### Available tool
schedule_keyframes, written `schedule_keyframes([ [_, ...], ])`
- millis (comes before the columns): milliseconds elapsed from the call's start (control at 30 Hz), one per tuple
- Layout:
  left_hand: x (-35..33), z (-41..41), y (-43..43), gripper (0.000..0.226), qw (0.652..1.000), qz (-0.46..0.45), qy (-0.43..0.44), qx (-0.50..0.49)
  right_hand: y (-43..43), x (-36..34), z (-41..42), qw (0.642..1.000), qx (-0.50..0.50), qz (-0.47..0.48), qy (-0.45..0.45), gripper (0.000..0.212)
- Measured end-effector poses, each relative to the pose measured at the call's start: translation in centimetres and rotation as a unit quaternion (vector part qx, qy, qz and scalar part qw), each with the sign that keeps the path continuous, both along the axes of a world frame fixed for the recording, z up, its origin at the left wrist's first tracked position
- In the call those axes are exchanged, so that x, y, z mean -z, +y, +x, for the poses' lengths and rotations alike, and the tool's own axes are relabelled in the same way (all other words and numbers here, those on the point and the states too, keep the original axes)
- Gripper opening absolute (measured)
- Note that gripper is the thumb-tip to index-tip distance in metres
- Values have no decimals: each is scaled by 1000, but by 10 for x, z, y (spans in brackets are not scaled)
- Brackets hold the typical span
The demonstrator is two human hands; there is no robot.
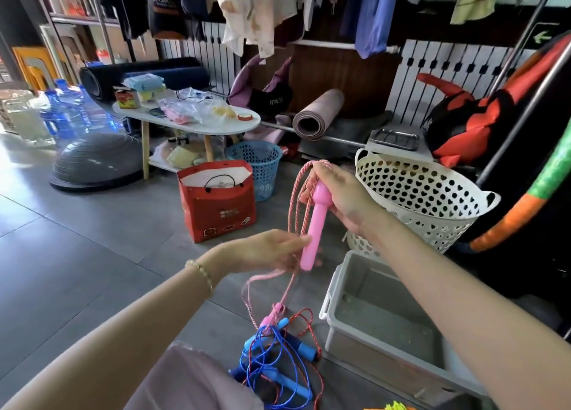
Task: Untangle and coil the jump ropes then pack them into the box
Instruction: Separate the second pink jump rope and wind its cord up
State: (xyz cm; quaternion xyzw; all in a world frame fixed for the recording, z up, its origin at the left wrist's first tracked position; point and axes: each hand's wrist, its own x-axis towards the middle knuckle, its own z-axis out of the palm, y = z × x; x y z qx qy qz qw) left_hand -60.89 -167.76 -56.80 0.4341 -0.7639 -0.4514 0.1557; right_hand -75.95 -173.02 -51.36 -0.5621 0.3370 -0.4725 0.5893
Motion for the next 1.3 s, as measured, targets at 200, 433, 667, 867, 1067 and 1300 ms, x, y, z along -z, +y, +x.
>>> schedule_keyframes([
  [200, -5, 18, -16, 33, 972, 13, 159, -173, -12, 18, -16, 977, 14, -31, 212, 32],
  [433, -50, 7, -37, 31, 925, 10, 295, -239, 33, 52, 3, 978, -140, 18, 155, 33],
  [667, -24, 4, -26, 44, 938, 85, 250, -225, 10, 28, -2, 1000, 19, -7, 23, 22],
  [867, 15, 6, -9, 22, 958, 35, 231, -165, 2, 18, -8, 997, 75, -14, 9, 21],
  [1067, -33, 4, -32, 14, 897, -38, 351, -266, 31, 60, 3, 985, -66, -2, 162, 19],
  [1300, -31, 6, -44, 48, 910, 35, 297, -287, 19, 38, 2, 999, 9, -19, 48, 32],
])
